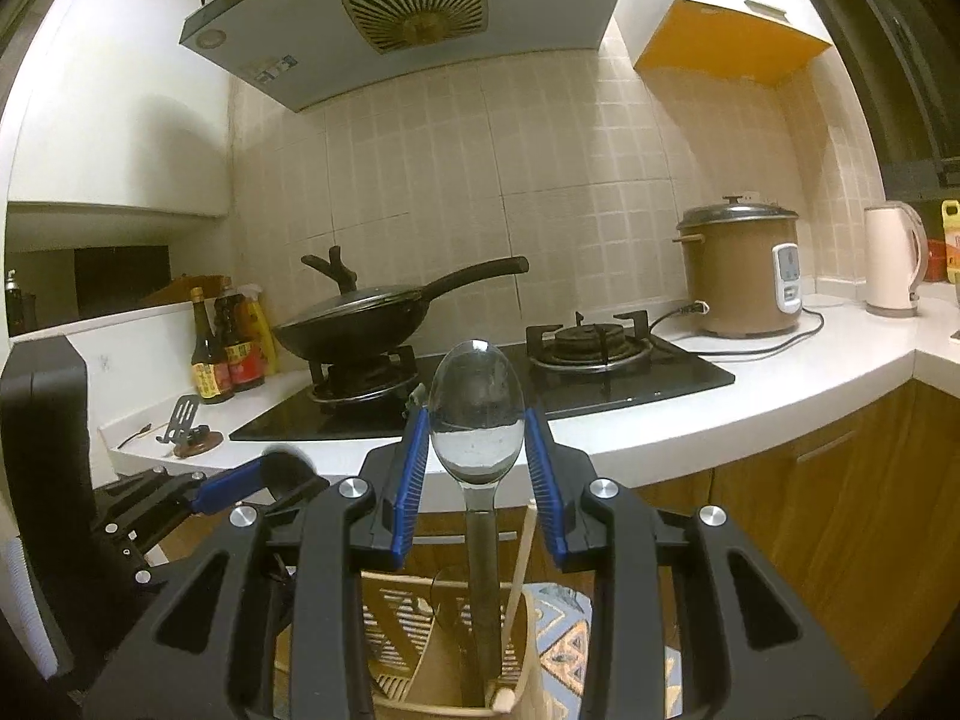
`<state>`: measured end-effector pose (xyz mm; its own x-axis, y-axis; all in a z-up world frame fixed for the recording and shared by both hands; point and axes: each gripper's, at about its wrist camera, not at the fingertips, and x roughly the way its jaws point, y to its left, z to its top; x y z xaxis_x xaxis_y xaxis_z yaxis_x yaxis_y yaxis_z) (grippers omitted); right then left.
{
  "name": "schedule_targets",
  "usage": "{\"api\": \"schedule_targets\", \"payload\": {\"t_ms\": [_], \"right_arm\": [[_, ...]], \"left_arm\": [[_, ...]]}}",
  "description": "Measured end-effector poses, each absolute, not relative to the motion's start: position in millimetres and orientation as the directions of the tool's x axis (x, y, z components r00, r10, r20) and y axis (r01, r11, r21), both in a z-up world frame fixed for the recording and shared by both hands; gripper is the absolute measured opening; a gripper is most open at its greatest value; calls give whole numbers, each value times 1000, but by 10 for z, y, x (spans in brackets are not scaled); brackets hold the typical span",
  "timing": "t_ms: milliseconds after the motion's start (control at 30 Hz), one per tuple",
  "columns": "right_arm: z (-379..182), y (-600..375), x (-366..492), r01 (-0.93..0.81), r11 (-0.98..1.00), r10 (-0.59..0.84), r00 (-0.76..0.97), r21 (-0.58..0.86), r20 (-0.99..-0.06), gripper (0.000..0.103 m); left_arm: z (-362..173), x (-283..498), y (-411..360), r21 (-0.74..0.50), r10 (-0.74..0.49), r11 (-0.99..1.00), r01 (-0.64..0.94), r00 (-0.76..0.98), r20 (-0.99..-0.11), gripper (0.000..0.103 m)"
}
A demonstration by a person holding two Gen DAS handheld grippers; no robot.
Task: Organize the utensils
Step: 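Lower both spoons into the caddy and open both grippers, then move both grippers down to the remaining spoons on the table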
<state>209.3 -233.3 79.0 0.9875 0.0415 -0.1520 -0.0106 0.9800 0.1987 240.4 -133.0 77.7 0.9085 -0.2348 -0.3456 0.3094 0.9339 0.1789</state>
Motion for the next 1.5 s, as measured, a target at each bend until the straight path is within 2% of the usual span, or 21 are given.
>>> {"api": "schedule_targets", "payload": {"t_ms": [233, 300, 367, 600, 767, 900, 1033, 1200, 1333, 1500], "right_arm": [[899, -2391, 1901, -45, 970, 90, 979, 237, -181, 31], [948, -2369, 1812, -48, 972, 91, 979, 230, -182, 39], [1005, -2333, 1697, -43, 975, 83, 980, 216, -179, 43], [1153, -2172, 1303, -36, 981, 81, 969, 192, -231, 43], [1154, -2002, 1080, -47, 980, 111, 934, 191, -339, 43], [995, -1807, 1041, -80, 978, 162, 870, 190, -466, 43], [628, -1603, 1130, -100, 971, 214, 765, 217, -608, 43], [113, -1389, 1244, -111, 969, 240, 642, 222, -728, 43], [-295, -1295, 1344, -105, 948, 307, 543, 299, -782, 43], [-622, -1143, 1444, -78, 951, 299, 473, 299, -829, 43]], "left_arm": [[916, 2216, -1108, 39, -350, 918, 396, 850, -393, 40], [977, 2130, -1033, -4, -387, 907, 421, 830, -403, 42], [1044, 2035, -938, -45, -417, 898, 438, 813, -407, 42], [1208, 1663, -617, -127, -475, 874, 469, 771, -424, 42], [1185, 1403, -383, -162, -499, 858, 487, 718, -486, 43], [1032, 1306, -220, -166, -488, 860, 483, 680, -548, 48], [702, 1302, -57, -169, -446, 876, 453, 622, -644, 49], [230, 1274, 228, -200, -407, 893, 403, 533, -741, 49], [-80, 1137, 432, -234, -398, 901, 366, 477, -784, 49], [-418, 994, 479, -253, -389, 903, 348, 410, -825, 49]]}}
